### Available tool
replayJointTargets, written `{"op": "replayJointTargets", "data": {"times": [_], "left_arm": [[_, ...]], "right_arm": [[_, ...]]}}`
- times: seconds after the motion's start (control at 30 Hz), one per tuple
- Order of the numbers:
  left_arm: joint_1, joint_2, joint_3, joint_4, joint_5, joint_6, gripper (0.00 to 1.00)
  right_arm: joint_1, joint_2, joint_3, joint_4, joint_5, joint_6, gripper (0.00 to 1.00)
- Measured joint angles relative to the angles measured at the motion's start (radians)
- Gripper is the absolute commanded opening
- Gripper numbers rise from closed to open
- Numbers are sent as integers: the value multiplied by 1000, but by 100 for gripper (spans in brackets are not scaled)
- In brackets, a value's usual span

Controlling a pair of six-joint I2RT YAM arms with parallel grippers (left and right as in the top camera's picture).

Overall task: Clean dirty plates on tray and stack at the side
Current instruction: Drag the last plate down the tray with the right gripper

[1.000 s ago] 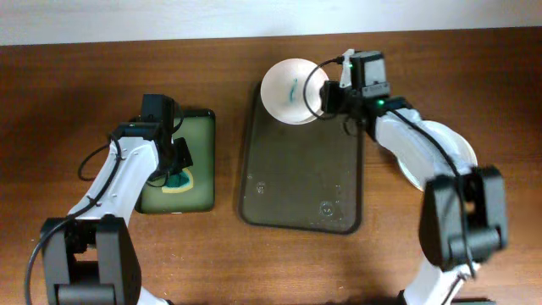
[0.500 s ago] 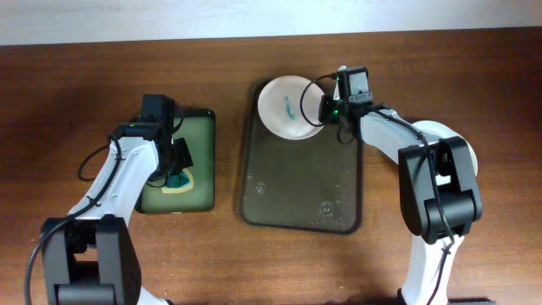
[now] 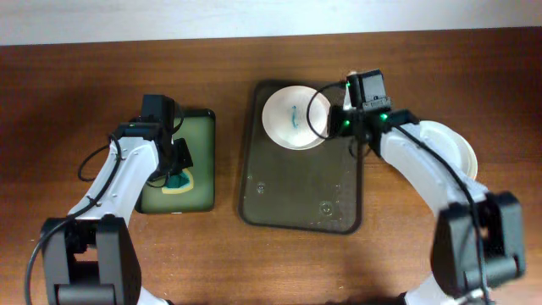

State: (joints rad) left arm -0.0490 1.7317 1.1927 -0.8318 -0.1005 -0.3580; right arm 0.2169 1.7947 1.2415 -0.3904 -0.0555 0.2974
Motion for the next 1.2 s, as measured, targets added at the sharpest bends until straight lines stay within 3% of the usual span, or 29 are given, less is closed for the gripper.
{"op": "replayJointTargets", "data": {"times": [0.07,0.13,0.2,0.37,0.53,0.63,0.77,0.8,0.83,0.9,1.0,1.2], "left_arm": [[0,0,0,1,0,0,0],[0,0,0,0,0,0,0],[0,0,0,-1,0,0,0],[0,0,0,0,1,0,0],[0,0,0,1,0,3,0],[0,0,0,0,0,30,0],[0,0,0,-1,18,53,0],[0,0,0,0,35,64,0],[0,0,0,1,53,78,0],[0,0,0,0,85,117,0],[0,0,0,13,94,134,0],[0,49,-147,287,98,135,0]], "right_arm": [[-26,79,-4,96,-27,-18,47],[-37,161,-4,173,-43,-27,45],[-38,212,-4,218,-51,-34,4],[-38,216,-4,145,-60,-3,4],[-31,-80,-8,-244,-16,67,4],[25,-159,-8,-507,7,85,4],[114,-153,-167,-403,13,130,5],[122,-151,-211,-336,13,137,12],[121,-150,-230,-307,18,145,25],[121,-150,-233,-277,29,132,30],[121,-169,-233,-293,29,92,31],[121,-210,-233,-341,29,83,32]]}}
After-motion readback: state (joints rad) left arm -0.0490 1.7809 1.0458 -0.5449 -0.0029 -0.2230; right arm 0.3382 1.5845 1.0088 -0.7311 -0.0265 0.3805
